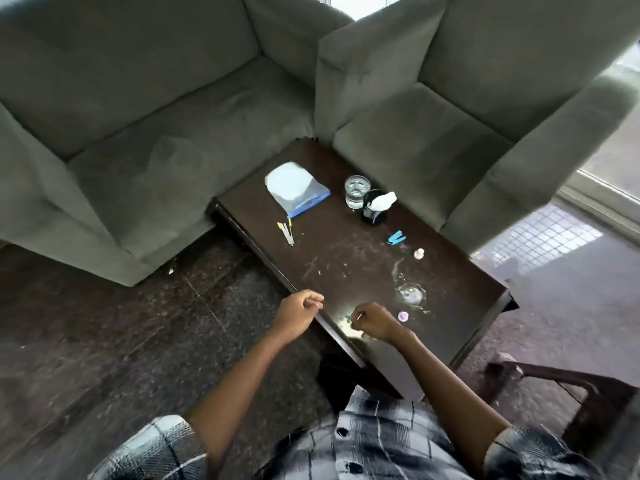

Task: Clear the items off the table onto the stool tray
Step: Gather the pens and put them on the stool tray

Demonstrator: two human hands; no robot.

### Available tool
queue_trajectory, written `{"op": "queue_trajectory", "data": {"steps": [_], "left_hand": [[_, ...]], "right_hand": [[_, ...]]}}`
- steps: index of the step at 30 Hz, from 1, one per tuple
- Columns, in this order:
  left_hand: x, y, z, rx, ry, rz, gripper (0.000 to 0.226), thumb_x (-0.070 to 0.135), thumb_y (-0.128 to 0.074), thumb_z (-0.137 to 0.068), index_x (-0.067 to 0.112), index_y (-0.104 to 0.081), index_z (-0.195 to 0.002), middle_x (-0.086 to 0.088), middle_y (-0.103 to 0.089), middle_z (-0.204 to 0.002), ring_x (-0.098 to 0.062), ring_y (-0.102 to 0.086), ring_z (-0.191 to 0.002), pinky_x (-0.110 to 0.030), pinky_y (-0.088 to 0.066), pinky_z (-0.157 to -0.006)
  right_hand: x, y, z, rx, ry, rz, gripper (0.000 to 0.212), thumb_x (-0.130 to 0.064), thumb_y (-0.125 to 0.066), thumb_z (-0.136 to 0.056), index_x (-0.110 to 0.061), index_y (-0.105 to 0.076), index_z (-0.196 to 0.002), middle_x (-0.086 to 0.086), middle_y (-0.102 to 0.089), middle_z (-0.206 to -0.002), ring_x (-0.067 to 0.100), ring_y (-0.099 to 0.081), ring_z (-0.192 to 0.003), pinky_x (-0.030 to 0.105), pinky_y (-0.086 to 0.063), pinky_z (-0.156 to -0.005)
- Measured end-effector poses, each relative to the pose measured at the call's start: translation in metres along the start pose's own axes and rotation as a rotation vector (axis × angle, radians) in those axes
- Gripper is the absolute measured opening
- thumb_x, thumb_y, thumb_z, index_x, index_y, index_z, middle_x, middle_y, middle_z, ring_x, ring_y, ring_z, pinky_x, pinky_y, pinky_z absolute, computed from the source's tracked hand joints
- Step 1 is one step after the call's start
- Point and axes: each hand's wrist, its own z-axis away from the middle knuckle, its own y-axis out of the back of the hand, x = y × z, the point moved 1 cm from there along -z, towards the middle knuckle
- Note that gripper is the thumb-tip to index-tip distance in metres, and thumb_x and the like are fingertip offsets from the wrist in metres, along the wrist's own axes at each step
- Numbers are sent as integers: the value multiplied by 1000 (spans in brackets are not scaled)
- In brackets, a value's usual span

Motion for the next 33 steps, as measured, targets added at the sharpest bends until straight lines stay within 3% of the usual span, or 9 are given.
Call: {"op": "queue_trajectory", "data": {"steps": [5, 8, 13, 15, 17, 19, 22, 24, 33], "left_hand": [[15, 45, -63, -21, 22, -82, 23, 4, -53, -87, 6, -65, -107, -12, -71, -104, -22, -65, -101, -26, -47, -86], [21, 67, -92, 28, 48, -64, 24, 4, -53, -86, 6, -66, -107, -11, -71, -104, -22, -65, -100, -26, -45, -83], [11, 101, -130, 42, 106, -11, 22, 3, -53, -88, 4, -66, -106, -14, -71, -102, -20, -65, -93, -26, -48, -84], [2, 117, -146, 60, 123, 30, 21, 1, -54, -87, 3, -66, -104, -17, -71, -101, -19, -63, -87, -28, -51, -83], [-6, 136, -161, 47, 142, 24, 21, 2, -54, -87, 3, -67, -104, -16, -71, -101, -18, -64, -90, -20, -47, -76], [-11, 157, -177, 11, 169, 25, 22, 4, -53, -87, 5, -67, -105, -14, -71, -102, -23, -66, -98, -24, -47, -79], [-18, 191, -203, -75, 181, 10, 25, 14, -52, -89, 5, -65, -109, -14, -69, -106, -29, -64, -101, -32, -47, -87], [-27, 214, -224, -103, 179, 10, 27, 18, -55, -89, 4, -64, -110, -19, -67, -109, -33, -63, -101, -40, -48, -92], [-65, 258, -300, -148, 173, -29, 24, 6, -49, -90, 9, -65, -107, -10, -69, -107, -22, -64, -100, -30, -46, -88]], "right_hand": [[-33, 23, -61, -63, -7, 38, 19, -4, -53, -80, -11, -64, -66, 14, -64, -80, 22, -60, -78, 27, -44, -68], [-52, 33, -97, -63, 16, 40, 19, -6, -50, -82, -4, -66, -71, 25, -68, -91, 35, -66, -86, 37, -52, -77], [-98, 36, -144, -117, 12, 50, 20, -13, -49, -89, -4, -67, -89, 19, -65, -100, 30, -63, -97, 39, -51, -89], [-119, 31, -170, -143, 41, 60, 18, -9, -51, -85, -2, -67, -81, 23, -66, -96, 34, -65, -93, 42, -52, -83], [-135, 26, -196, -105, 13, 48, 22, -9, -54, -83, -17, -58, -63, 14, -61, -83, 24, -60, -82, 31, -47, -76], [-149, 21, -224, -46, -32, -23, 31, -9, -54, -82, -24, -50, -55, 8, -56, -80, 19, -53, -79, 34, -48, -77], [-172, 15, -263, -49, -149, -142, 18, -13, -50, -86, -12, -68, -83, 15, -65, -94, 31, -64, -92, 37, -50, -85], [-182, 12, -290, -23, -255, -205, 26, -18, -50, -89, -6, -65, -107, 16, -66, -107, 33, -62, -106, 34, -49, -88], [-186, -34, -366, 151, -530, -69, 34, -25, -54, -88, -13, -51, -120, 16, -56, -126, 33, -56, -116, 40, -46, -93]]}}
